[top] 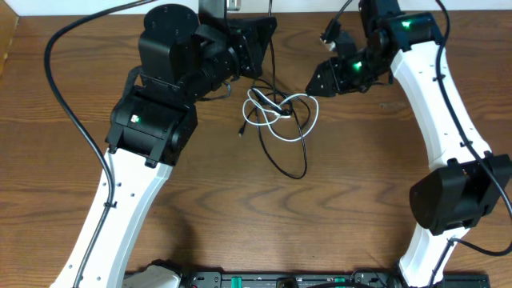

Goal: Untangle cables

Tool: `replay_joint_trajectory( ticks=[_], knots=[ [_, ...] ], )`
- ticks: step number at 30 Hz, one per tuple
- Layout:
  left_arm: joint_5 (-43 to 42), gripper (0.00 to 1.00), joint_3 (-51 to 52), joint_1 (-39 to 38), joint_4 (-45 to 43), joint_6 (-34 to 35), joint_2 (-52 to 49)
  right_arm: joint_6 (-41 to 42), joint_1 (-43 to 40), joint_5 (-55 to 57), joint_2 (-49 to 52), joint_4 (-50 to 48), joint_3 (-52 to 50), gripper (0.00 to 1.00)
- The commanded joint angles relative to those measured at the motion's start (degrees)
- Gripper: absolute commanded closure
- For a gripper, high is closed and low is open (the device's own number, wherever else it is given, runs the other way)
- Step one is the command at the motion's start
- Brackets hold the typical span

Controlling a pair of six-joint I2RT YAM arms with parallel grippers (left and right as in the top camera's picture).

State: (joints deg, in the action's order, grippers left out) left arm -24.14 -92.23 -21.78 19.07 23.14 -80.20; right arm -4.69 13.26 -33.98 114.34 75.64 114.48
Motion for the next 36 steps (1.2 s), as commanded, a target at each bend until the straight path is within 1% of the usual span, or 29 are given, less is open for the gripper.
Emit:
replay_joint_trajectory(
  ticks=[1,4,7,15,20,24,31,36],
  knots=[
    [-0.9,0.93,-0.3,1.1,-1.2,3.1,2.1,-2.3,0.5,-1.7,1.4,-0.2,-0.3,0.48],
    [-1.0,0.92,-0.3,1.2,-1.6,3.8,2.9,-2.2,0.8,-2.4,2.8,-1.2,-0.3,0.49],
    [-1.0,0.93,-0.3,1.2,-1.9,4.1,4.0,-0.1,1.6,-2.6,4.0,-3.2,-0.3,0.5],
    [-1.0,0.93,-0.3,1.2,-1.8,4.6,6.5,9.4,5.0,-2.4,7.6,-13.0,-0.3,0.5],
    [-1.0,0.93,-0.3,1.2,-0.6,4.6,6.6,10.6,7.9,-2.7,8.2,-16.9,-0.3,0.49],
    [-0.9,0.93,-0.3,1.3,0.0,4.5,6.5,11.1,8.9,-4.0,8.2,-17.4,-0.3,0.49],
    [-1.0,0.92,-0.3,3.7,0.1,4.4,6.5,7.4,11.6,-3.0,8.6,-11.4,-1.3,0.49],
    [-0.9,0.93,-0.3,4.0,0.1,4.6,6.5,8.4,12.2,0.1,8.6,-14.1,-7.6,0.5]
  ],
)
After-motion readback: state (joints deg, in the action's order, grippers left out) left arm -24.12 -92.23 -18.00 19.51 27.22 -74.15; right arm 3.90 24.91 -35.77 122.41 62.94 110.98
